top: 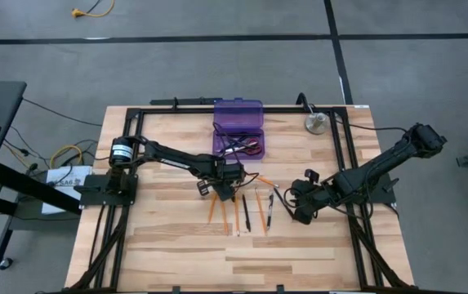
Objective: Pick & place school supplies into a supply box
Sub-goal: Put the black pen into the violet supply box
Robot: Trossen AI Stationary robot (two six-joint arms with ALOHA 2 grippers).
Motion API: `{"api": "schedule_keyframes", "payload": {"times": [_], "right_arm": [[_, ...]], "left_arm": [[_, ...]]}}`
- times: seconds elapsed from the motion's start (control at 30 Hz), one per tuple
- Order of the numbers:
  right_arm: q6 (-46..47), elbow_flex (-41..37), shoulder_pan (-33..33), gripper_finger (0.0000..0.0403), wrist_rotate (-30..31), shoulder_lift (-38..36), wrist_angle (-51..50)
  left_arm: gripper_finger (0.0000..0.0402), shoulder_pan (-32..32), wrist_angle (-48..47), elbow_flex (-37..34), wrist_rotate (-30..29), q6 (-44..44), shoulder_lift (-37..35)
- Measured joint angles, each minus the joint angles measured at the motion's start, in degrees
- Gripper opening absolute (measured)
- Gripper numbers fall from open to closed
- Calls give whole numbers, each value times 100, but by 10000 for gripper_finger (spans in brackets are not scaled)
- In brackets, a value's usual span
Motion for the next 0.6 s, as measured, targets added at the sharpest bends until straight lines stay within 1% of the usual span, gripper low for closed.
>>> {"api": "schedule_keyframes", "payload": {"times": [0.1,0.3,0.6], "right_arm": [[29,0,0,133,0,0,0],[43,0,0,134,0,0,17],[46,0,0,134,0,0,46]], "left_arm": [[17,0,16,0,-69,44,0],[28,0,39,0,-124,52,2],[21,-2,-6,23,-183,17,-4]]}}
